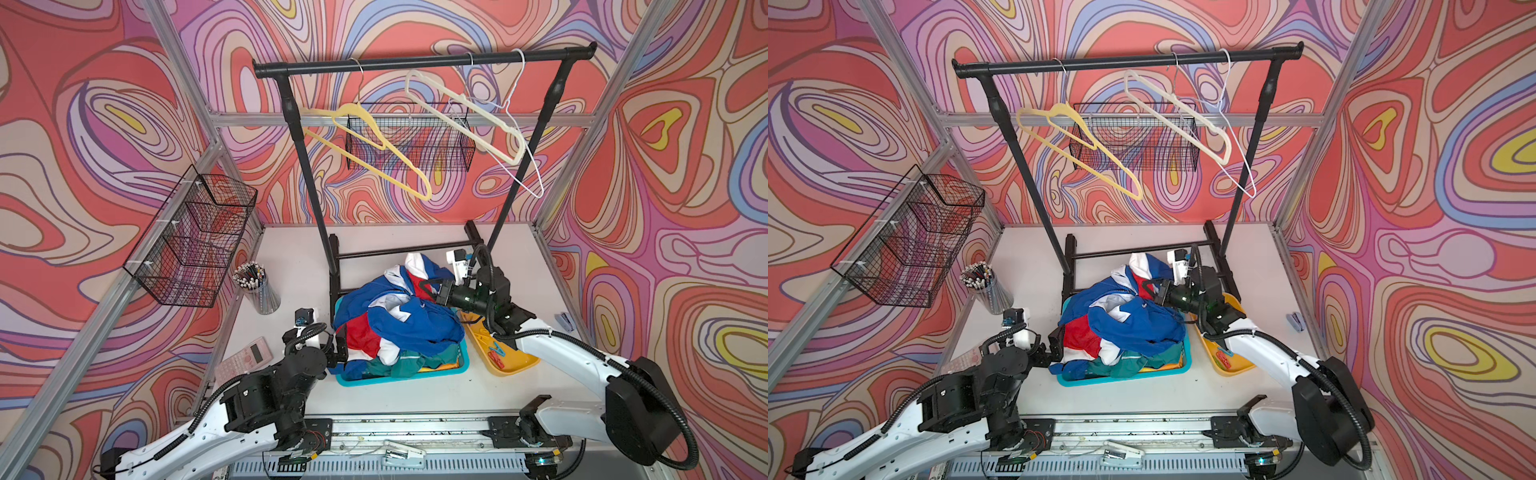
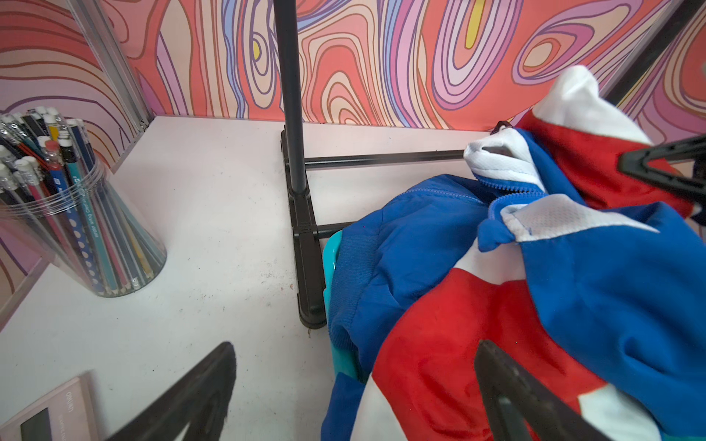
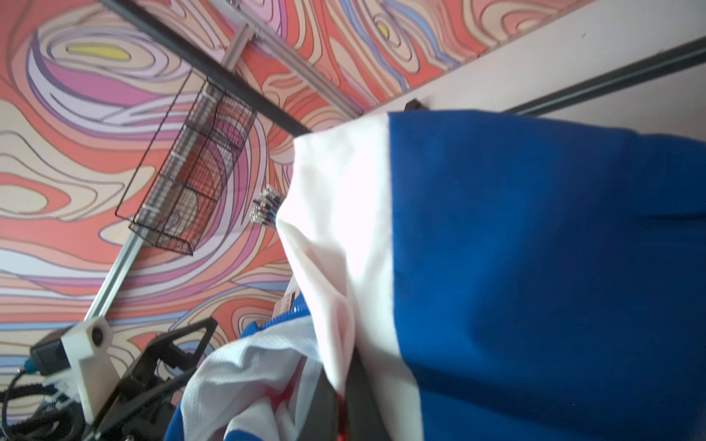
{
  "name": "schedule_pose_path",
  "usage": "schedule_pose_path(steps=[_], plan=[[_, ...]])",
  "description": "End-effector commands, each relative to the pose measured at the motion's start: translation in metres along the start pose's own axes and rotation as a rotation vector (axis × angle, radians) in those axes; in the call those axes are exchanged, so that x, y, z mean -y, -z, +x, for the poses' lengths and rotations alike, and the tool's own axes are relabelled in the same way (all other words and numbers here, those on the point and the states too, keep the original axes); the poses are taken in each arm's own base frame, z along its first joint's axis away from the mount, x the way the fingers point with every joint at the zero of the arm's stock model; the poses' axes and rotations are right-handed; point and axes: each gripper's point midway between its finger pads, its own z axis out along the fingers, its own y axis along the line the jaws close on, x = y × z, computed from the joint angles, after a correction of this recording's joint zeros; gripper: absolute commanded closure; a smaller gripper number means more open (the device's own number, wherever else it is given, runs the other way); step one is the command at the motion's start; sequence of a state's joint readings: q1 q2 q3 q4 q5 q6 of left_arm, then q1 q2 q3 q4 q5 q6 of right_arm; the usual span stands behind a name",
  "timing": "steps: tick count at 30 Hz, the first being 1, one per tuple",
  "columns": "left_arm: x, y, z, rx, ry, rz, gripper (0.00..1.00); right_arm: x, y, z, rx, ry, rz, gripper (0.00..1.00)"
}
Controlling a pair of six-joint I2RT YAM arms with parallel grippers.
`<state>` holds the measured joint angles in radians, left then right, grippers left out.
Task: Remove the clothespins securing jackets to the hanger
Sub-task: Adjust the jacket in the basket.
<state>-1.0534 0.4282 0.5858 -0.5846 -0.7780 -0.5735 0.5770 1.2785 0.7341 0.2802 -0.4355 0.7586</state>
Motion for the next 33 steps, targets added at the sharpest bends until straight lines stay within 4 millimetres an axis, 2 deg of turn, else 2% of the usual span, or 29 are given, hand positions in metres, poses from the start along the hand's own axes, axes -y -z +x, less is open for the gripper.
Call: schedule_pose_path(steps=[1, 4, 7, 14, 18, 27, 31, 33], plan=[[-0.008, 0.004, -0.005, 0.009, 0.028, -0.028, 0.00, -0.018, -0.012, 0.030, -0.050, 0.055, 0.039, 1.00], [-0.010, 0.003, -0.001, -0.001, 0.033, -0.035, 0.00, -0.034, -0.022, 0.058, -0.097, 0.095, 0.058, 1.00], [-0.011, 0.003, 0.000, -0.003, 0.036, -0.037, 0.00, -0.038, -0.029, 0.085, -0.146, 0.118, 0.099, 1.00], [-0.013, 0.004, 0.003, -0.012, 0.045, -0.043, 0.00, -0.001, -0.033, 0.145, -0.232, 0.002, 0.226, 1.00], [-0.015, 0.002, 0.009, -0.021, 0.046, -0.051, 0.00, 0.015, -0.034, 0.175, -0.294, 0.012, 0.291, 1.00], [-0.016, -0.002, 0.013, -0.037, 0.048, -0.083, 0.00, 0.072, -0.038, 0.213, -0.383, 0.023, 0.464, 1.00], [-0.026, 0.001, 0.009, -0.036, 0.061, -0.143, 0.00, 0.083, -0.035, 0.215, -0.379, 0.030, 0.516, 1.00], [-0.026, 0.002, 0.007, -0.030, 0.072, -0.145, 0.00, 0.080, -0.035, 0.208, -0.364, 0.056, 0.517, 1.00]])
